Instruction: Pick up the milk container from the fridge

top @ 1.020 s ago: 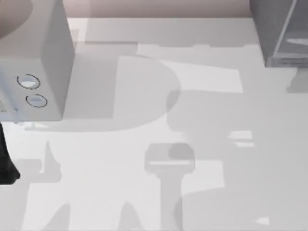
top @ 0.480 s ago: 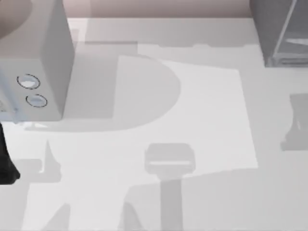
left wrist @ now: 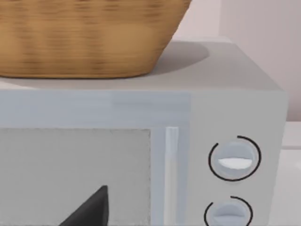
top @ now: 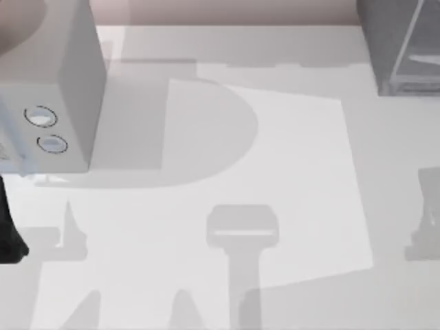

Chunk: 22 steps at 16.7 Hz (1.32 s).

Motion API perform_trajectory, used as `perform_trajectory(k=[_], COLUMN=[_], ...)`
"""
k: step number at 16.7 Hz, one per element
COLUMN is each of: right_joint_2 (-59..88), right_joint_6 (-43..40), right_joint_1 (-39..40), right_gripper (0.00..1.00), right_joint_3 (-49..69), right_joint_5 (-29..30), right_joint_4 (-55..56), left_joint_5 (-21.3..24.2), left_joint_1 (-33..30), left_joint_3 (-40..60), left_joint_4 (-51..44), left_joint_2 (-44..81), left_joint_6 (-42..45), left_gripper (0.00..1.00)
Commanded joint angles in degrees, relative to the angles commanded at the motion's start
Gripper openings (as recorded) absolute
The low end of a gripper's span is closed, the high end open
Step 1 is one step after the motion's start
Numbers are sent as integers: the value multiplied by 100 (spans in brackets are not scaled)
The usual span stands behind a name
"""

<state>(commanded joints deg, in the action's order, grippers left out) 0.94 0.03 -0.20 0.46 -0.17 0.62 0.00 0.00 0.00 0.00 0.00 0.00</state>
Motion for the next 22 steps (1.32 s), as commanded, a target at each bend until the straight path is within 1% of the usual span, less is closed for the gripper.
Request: perform_trajectory(k=[7,11,13,16,22], right_joint_2=[-69,525,1190,2631,6418], right_joint_6=[9,1,-6,-9,48], right_joint_1=[2,130,254,494,1079], right_gripper=[0,0,0,0,0], right_joint_3=[-36,306,655,1312,2788], right_joint_5=[8,-131,-267,-529,-1167], right_joint_4=[-53,380,823,1659,3561], left_joint_5=[0,0,0,0,0], left_joint_1=[0,0,0,0,0], left_joint_3=[0,0,0,0,0], left_joint_4=[0,0,0,0,0], left_joint_2=[0,0,0,0,0], left_joint_6=[0,0,0,0,0], left_gripper=[100,100,100,100,100])
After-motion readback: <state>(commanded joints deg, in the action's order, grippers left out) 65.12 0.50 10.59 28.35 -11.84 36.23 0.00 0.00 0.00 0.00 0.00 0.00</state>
